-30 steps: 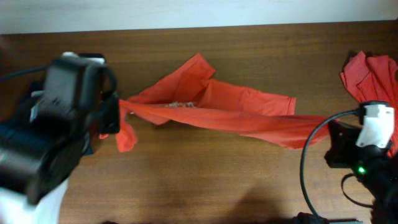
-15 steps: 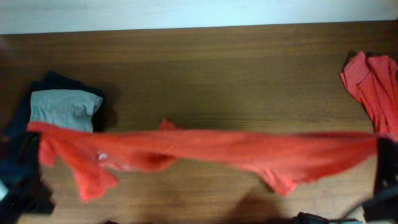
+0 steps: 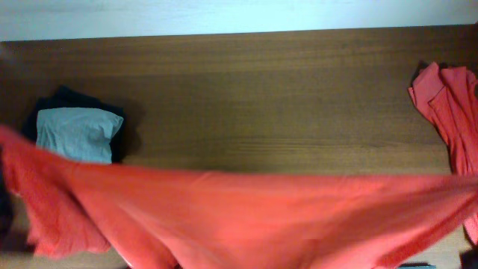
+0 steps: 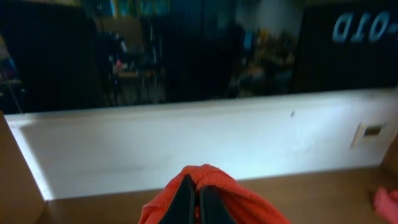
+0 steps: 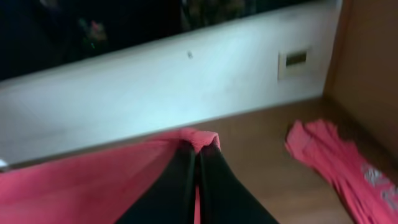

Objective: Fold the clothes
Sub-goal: 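Lift the shirt with both grippers and shake it out toward the front, then lay the shirt flat on the table and withdraw both grippers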

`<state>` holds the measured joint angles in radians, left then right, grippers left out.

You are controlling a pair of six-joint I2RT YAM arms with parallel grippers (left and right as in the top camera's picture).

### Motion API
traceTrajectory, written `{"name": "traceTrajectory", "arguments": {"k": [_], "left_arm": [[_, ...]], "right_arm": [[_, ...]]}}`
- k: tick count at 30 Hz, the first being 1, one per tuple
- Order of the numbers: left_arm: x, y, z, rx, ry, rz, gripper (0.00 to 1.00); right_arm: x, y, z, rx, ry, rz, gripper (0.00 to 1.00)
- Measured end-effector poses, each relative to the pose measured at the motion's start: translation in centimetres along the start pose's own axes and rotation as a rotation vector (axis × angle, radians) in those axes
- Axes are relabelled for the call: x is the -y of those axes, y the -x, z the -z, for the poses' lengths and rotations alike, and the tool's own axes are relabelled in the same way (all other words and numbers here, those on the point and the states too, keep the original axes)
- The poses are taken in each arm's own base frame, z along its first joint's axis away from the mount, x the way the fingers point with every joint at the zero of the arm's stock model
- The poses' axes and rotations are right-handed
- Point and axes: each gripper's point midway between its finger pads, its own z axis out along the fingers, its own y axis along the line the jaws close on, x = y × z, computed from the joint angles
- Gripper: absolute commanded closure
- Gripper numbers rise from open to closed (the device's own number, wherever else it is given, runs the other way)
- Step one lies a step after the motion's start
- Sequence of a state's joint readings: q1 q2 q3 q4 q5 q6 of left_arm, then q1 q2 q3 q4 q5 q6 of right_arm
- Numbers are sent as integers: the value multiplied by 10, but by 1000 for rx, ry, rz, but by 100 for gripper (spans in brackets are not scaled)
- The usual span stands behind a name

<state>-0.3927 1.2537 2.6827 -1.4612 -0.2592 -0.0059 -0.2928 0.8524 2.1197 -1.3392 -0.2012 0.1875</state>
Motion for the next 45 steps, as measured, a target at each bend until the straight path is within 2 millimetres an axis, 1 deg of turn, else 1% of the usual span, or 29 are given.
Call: {"name": "traceTrajectory", "arguments": {"k": [3, 4, 5, 6, 7, 9, 10, 12, 14, 17, 19, 20, 21, 23, 25, 26, 27, 28, 29, 30, 31, 32, 33, 35, 37, 38, 41, 43, 45], "left_arm": [[11, -21, -53, -124, 14, -46, 100], [18, -33, -80, -180, 19, -65, 100], [23, -45, -104, -232, 24, -83, 100], [31, -63, -138, -304, 28, -110, 100], [38, -81, -165, -363, 29, -131, 100], [52, -126, -222, -496, 30, -177, 100], [59, -159, -254, -581, 29, -205, 100], [70, -215, -302, -702, 27, -247, 99], [76, -260, -339, -775, 27, -275, 99], [79, -309, -377, -830, 27, -303, 99], [81, -336, -401, -842, 25, -320, 95], [82, -348, -411, -843, 23, -328, 95], [83, -360, -422, -841, 20, -339, 94], [85, -381, -438, -844, 17, -357, 86], [86, -405, -453, -846, 12, -380, 74], [86, -416, -459, -849, 9, -388, 58], [88, -428, -470, -838, 8, -395, 32], [87, -442, -479, -832, 10, -398, 27], [85, -447, -484, -826, 16, -401, 26], [78, -446, -488, -815, 34, -399, 25], [76, -446, -488, -816, 38, -399, 13], [69, -446, -488, -821, 53, -401, 4], [62, -444, -487, -827, 68, -406, 2], [45, -441, -481, -857, 98, -406, 2], [28, -436, -471, -895, 121, -409, 2], [20, -431, -465, -912, 132, -407, 1], [-2, -398, -443, -924, 166, -392, 1], [-12, -361, -420, -912, 182, -377, 1], [-15, -318, -391, -882, 179, -359, 1]], "right_arm": [[11, -14, -39, -110, -25, -23, 96], [16, -19, -53, -150, -35, -31, 96], [22, -28, -74, -207, -46, -42, 96], [28, -37, -94, -264, -60, -53, 96], [35, -49, -116, -328, -73, -65, 96], [48, -70, -151, -432, -97, -79, 96], [55, -85, -173, -498, -109, -88, 96], [70, -116, -217, -621, -129, -107, 96], [83, -144, -254, -712, -141, -114, 96], [100, -185, -304, -809, -149, -128, 96], [111, -214, -339, -849, -144, -136, 96], [115, -226, -353, -862, -141, -140, 96], [121, -242, -371, -876, -136, -143, 96], [128, -264, -393, -892, -126, -149, 95], [134, -284, -413, -897, -116, -151, 85], [137, -292, -421, -898, -110, -147, 73], [140, -302, -432, -893, -103, -144, 49], [143, -312, -440, -896, -93, -134, 44], [144, -316, -444, -896, -84, -121, 43], [144, -317, -445, -897, -75, -102, 42], [145, -318, -444, -899, -72, -96, 41], [145, -318, -443, -903, -71, -95, 41], [145, -319, -441, -910, -68, -94, 41], [147, -321, -435, -935, -73, -98, 41], [148, -319, -428, -950, -79, -103, 41], [148, -316, -425, -952, -81, -105, 40], [141, -295, -413, -929, -64, -107, 40], [129, -270, -397, -899, -44, -107, 40], [116, -238, -376, -853, -26, -100, 39]]}}
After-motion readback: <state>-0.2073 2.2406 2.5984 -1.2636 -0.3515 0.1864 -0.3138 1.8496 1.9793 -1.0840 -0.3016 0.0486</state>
